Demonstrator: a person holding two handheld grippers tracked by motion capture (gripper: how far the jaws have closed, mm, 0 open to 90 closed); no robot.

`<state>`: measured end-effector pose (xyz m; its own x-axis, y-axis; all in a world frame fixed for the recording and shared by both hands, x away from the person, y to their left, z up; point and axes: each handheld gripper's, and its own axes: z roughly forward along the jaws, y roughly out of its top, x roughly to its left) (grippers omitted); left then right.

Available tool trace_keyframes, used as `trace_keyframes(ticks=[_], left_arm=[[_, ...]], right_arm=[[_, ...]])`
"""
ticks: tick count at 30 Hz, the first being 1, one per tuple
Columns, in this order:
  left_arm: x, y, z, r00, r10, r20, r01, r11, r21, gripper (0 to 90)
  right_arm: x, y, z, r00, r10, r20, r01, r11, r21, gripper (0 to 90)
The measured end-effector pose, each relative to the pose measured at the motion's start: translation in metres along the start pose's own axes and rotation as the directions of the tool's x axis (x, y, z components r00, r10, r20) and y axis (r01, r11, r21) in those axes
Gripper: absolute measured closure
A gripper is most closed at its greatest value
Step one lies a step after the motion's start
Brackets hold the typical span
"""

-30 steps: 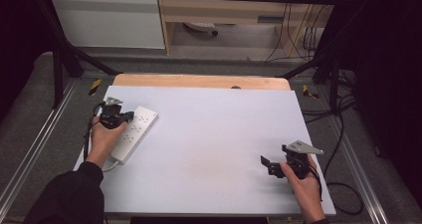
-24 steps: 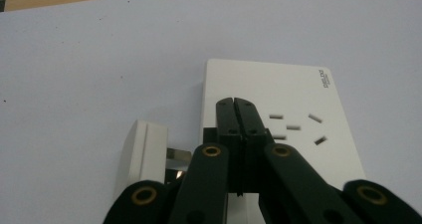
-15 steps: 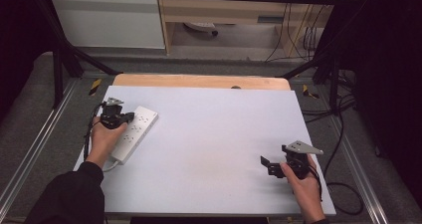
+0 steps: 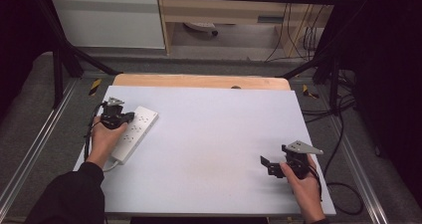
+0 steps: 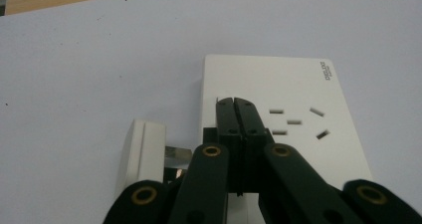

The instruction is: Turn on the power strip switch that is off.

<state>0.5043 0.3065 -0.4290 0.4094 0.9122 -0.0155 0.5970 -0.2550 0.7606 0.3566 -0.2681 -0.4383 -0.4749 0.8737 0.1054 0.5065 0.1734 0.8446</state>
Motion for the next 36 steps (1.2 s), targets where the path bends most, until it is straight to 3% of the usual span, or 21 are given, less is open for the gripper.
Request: trace_keyframes(ticks=[18, 36], left_arm=[[-0.0004, 0.0005, 0.0004, 1.0, -0.006, 0.002, 0.006, 1.0, -0.007, 90.0], [-0.0065, 0.0029, 0.0002, 0.9995, -0.018, 0.026, 0.019, 0.9989, -0.044, 90.0]], right_arm=[[-0.0004, 0.0003, -0.0004, 1.0, -0.004, 0.0, 0.004, 1.0, 0.0, 2.9], [-0.0005, 0.0006, -0.0006, 1.0, -0.003, 0.004, 0.003, 1.0, -0.003, 3.0]])
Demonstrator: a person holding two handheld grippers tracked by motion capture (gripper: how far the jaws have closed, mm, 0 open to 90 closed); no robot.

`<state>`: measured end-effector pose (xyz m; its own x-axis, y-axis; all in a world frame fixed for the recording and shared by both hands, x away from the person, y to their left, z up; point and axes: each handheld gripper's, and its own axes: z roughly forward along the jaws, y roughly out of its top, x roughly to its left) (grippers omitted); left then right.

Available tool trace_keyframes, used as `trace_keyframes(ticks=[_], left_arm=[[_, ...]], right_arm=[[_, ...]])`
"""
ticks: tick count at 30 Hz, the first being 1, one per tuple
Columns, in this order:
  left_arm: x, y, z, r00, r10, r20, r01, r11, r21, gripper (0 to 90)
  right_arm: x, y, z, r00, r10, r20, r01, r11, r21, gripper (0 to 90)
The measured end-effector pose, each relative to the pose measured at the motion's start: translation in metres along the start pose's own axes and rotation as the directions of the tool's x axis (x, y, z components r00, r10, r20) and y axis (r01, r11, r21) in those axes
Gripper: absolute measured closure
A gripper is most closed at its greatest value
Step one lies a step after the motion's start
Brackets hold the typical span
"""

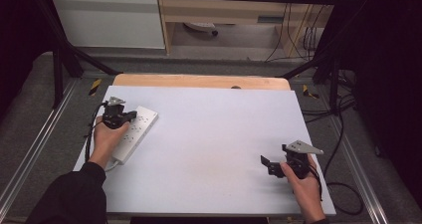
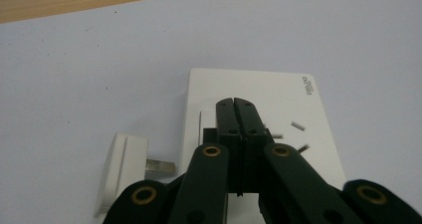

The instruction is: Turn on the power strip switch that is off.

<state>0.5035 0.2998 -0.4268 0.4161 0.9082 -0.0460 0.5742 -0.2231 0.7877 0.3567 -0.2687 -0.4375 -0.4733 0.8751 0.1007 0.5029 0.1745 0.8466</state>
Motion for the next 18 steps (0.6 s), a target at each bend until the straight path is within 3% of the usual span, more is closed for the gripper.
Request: trace_keyframes(ticks=[4, 10, 12, 18], left_arm=[[-0.002, 0.003, -0.002, 1.0, 0.003, 0.001, -0.003, 0.9998, -0.021, 84.9], [-0.005, 0.007, -0.006, 0.9998, -0.017, 0.007, 0.017, 0.9981, -0.06, 66.8], [-0.006, 0.008, -0.006, 0.9989, -0.041, 0.021, 0.043, 0.9965, -0.072, 57.5], [-0.012, 0.013, -0.005, 0.9972, -0.071, 0.024, 0.072, 0.9946, -0.074, 39.1]], right_arm=[[0.0, 0.0, 0.0, 1.0, 0.001, 0.0, -0.001, 1.0, 0.001, 2.9], [0.0, 0.0, 0.001, 1.0, -0.003, 0.004, 0.003, 1.0, 0.001, 2.9], [0.0, 0.0, 0.001, 1.0, -0.002, 0.006, 0.002, 1.0, 0.001, 2.9], [0.0, 0.001, 0.0, 1.0, -0.002, 0.006, 0.002, 1.0, -0.001, 2.9]])
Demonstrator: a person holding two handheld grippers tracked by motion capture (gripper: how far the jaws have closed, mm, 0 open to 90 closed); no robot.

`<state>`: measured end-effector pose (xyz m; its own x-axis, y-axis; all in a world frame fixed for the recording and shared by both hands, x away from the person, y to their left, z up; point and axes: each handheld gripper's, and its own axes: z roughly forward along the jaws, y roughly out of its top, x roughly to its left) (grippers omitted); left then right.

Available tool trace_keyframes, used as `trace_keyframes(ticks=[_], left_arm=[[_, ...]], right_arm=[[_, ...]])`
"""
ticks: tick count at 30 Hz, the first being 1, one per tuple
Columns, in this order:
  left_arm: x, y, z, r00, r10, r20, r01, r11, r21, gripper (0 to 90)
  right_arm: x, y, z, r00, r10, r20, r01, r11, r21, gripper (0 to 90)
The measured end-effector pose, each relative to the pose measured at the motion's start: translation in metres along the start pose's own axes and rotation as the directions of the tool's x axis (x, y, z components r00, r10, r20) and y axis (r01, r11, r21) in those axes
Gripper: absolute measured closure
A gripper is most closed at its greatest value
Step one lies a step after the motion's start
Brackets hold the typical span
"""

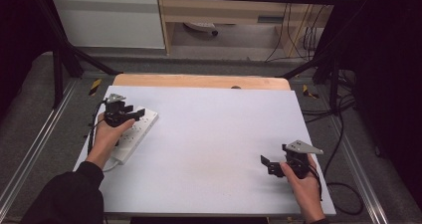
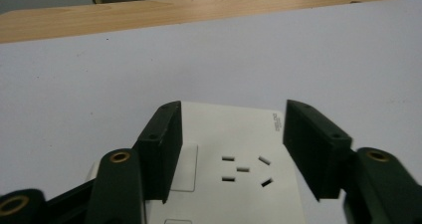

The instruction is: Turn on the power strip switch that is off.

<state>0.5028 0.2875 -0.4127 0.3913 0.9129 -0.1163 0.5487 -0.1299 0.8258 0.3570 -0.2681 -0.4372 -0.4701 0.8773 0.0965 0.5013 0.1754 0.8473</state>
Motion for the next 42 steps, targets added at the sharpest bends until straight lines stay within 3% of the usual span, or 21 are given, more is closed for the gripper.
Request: trace_keyframes(ticks=[6, 9, 14, 23, 35, 42], left_arm=[[-0.013, 0.005, 0.006, 0.9997, -0.001, 0.025, 0.001, 1.0, 0.009, 17.3], [-0.019, 0.008, 0.006, 0.9993, 0.009, 0.038, -0.009, 0.9999, 0.005, 12.0], [-0.028, 0.014, 0.007, 0.9978, -0.023, 0.062, 0.022, 0.9997, 0.004, 10.7], [-0.039, 0.019, -0.004, 0.9953, 0.008, 0.097, -0.008, 1.0, 0.003, 9.8], [-0.041, 0.019, -0.017, 0.9927, 0.01, 0.12, -0.008, 0.9999, -0.015, 8.0], [-0.045, 0.018, -0.029, 0.9906, 0.037, 0.132, -0.034, 0.9992, -0.021, 8.0]], right_arm=[[-0.001, 0.0, -0.001, 1.0, 0.002, 0.001, -0.002, 1.0, -0.006, 2.8], [-0.001, 0.0, -0.001, 1.0, 0.002, 0.001, -0.002, 1.0, -0.011, 2.7], [-0.001, 0.0, -0.001, 1.0, 0.0, -0.003, 0.0, 1.0, -0.012, 2.6], [0.0, 0.0, -0.001, 1.0, -0.007, -0.002, 0.007, 1.0, -0.006, 2.4], [-0.001, 0.0, 0.0, 1.0, -0.003, -0.005, 0.003, 1.0, -0.006, 2.5], [-0.001, 0.001, -0.001, 1.0, 0.003, -0.002, -0.003, 1.0, -0.012, 2.5]])
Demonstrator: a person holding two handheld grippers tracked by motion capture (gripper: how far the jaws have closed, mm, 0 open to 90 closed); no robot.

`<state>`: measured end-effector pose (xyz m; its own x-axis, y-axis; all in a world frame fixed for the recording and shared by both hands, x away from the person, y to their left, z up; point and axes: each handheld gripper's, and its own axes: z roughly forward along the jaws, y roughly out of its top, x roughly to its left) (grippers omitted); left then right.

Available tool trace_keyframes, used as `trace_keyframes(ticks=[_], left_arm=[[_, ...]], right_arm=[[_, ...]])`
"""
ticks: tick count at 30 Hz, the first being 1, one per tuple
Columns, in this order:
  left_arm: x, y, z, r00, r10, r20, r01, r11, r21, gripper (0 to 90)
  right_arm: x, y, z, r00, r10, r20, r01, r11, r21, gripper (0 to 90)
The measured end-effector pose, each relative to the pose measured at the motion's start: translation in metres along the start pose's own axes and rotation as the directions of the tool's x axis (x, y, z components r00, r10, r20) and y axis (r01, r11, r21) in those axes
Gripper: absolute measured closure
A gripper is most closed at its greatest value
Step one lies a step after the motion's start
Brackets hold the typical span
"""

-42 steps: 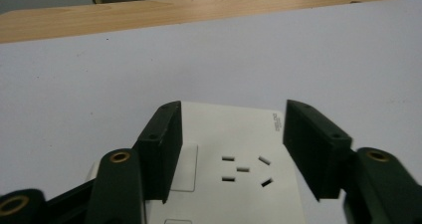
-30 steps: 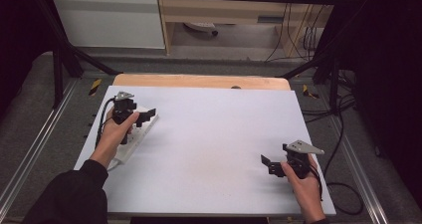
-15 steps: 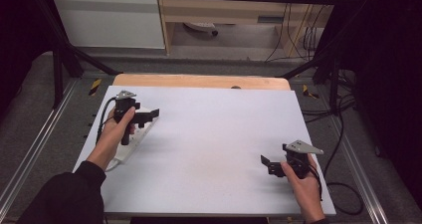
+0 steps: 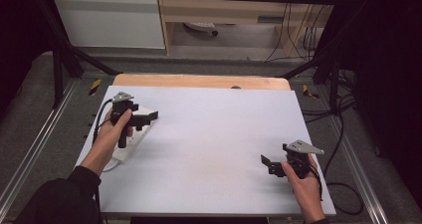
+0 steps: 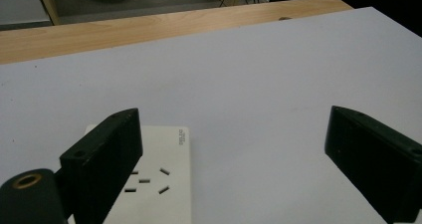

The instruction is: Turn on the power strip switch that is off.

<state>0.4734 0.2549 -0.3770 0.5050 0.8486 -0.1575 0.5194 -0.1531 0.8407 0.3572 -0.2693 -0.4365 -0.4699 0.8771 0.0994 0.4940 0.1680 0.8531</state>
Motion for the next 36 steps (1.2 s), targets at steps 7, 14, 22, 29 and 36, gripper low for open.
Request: trace_keyframes(ticks=[7, 14, 22, 29, 36], left_arm=[[-0.004, -0.002, -0.021, 0.9998, 0.019, 0.003, -0.019, 0.9997, -0.014, 8.0], [-0.01, -0.006, -0.041, 0.9994, 0.032, 0.015, -0.032, 0.9988, -0.037, 7.6], [-0.016, -0.016, -0.069, 0.9981, 0.061, 0.012, -0.06, 0.9961, -0.066, 7.3], [-0.015, -0.032, -0.096, 0.9986, 0.052, -0.007, -0.052, 0.994, -0.096, 7.3], [-0.013, -0.058, -0.115, 0.9996, 0.021, -0.02, -0.023, 0.9926, -0.119, 7.5]], right_arm=[[0.0, 0.0, 0.0, 1.0, 0.0, 0.0, 0.0, 1.0, 0.001, 2.5], [0.0, 0.0, 0.0, 1.0, -0.005, 0.001, 0.005, 1.0, 0.002, 2.5], [0.0, 0.0, 0.0, 1.0, -0.002, 0.002, 0.002, 1.0, 0.002, 2.5], [0.0, 0.0, 0.0, 1.0, -0.001, 0.0, 0.001, 1.0, 0.005, 2.5], [0.001, 0.0, 0.0, 1.0, -0.004, 0.0, 0.004, 1.0, 0.006, 2.5]])
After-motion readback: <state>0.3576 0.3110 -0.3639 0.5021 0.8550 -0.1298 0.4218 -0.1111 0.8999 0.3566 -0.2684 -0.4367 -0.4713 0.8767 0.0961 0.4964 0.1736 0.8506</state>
